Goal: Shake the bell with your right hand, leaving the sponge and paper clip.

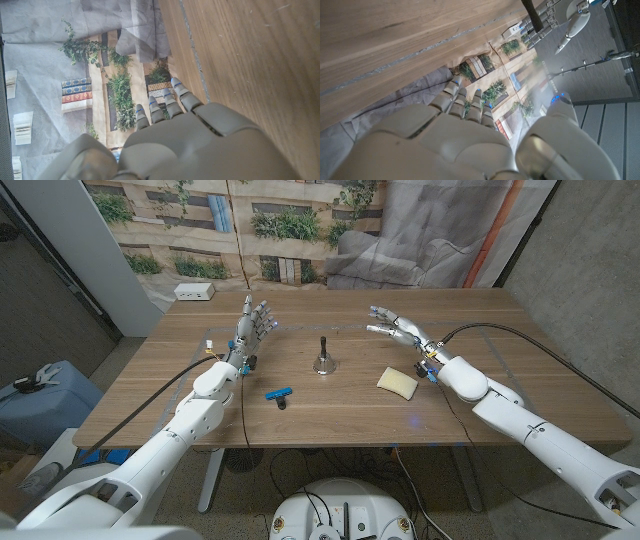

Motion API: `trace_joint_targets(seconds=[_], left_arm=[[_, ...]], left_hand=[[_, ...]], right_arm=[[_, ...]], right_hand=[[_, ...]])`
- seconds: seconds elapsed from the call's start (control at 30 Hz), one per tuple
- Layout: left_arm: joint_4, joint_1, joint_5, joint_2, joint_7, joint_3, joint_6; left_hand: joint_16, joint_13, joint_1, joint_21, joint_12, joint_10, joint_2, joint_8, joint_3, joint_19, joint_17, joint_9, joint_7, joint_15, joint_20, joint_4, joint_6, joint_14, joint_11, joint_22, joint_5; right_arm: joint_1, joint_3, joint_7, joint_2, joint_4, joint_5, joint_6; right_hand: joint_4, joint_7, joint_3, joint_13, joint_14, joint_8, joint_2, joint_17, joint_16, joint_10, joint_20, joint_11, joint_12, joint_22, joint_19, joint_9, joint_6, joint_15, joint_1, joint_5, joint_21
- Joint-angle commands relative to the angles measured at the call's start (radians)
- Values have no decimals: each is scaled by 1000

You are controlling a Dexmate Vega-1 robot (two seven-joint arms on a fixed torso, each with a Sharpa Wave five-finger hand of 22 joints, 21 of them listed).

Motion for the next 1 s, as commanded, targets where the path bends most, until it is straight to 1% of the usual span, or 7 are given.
trace_joint_targets(seconds=[0.03,0.37,0.43,0.6,0.7,0.87,1.0], left_arm=[[0,0,0,0,0,0,0],[0,0,0,0,0,0,0],[0,0,0,0,0,0,0],[0,0,0,0,0,0,0],[0,0,0,0,0,0,0],[0,0,0,0,0,0,0],[0,0,0,0,0,0,0]], left_hand=[[6,5,3,7,6,3,8,6,0,7,5,4,-6,-98,1,7,0,9,-6,6,7],[5,5,3,7,6,3,8,6,0,8,5,4,-6,-98,1,7,0,9,-7,6,7],[5,5,3,7,6,3,8,6,0,7,5,4,-6,-98,1,7,0,9,-8,6,7],[6,5,3,7,6,3,8,6,0,7,5,4,-6,-98,1,7,0,9,-6,6,7],[6,5,3,7,6,3,8,6,0,7,5,4,-6,-98,1,7,0,9,-6,6,7],[6,5,3,7,6,3,8,6,0,8,5,4,-6,-98,1,7,0,10,-5,6,7],[6,5,3,7,6,4,8,6,0,8,5,4,-6,-98,1,7,0,9,-7,6,7]], right_arm=[[30,-50,-11,21,-24,-98,-56],[54,-93,-14,48,-19,-144,-75],[62,-105,-8,53,-9,-151,-67],[73,-124,-14,73,16,-162,-58],[90,-142,-26,80,40,-199,-31],[107,-163,-39,96,66,-231,-12],[112,-178,-61,111,81,-258,-7]], right_hand=[[-3,3,2,1,-9,0,2,-2,0,-4,1,-4,-3,5,-18,3,-6,-1,12,10,-3],[-3,18,4,1,-10,6,-3,-4,4,2,6,-4,1,5,-25,3,2,2,23,14,2],[-4,19,6,1,-11,6,-3,-4,4,3,6,-5,2,5,-26,3,2,-8,27,15,3],[-5,21,8,1,-11,6,-4,-6,6,9,5,-8,4,5,-26,4,-1,-11,35,17,5],[-6,23,12,1,-8,8,-4,-8,8,15,4,-8,7,4,-26,4,2,-28,46,20,7],[-8,30,17,0,-3,13,-4,-11,11,29,4,-12,12,4,-26,4,11,-32,59,22,9],[-9,30,22,0,10,19,-4,-15,16,37,-1,-14,13,4,-11,4,25,-42,74,25,16]])
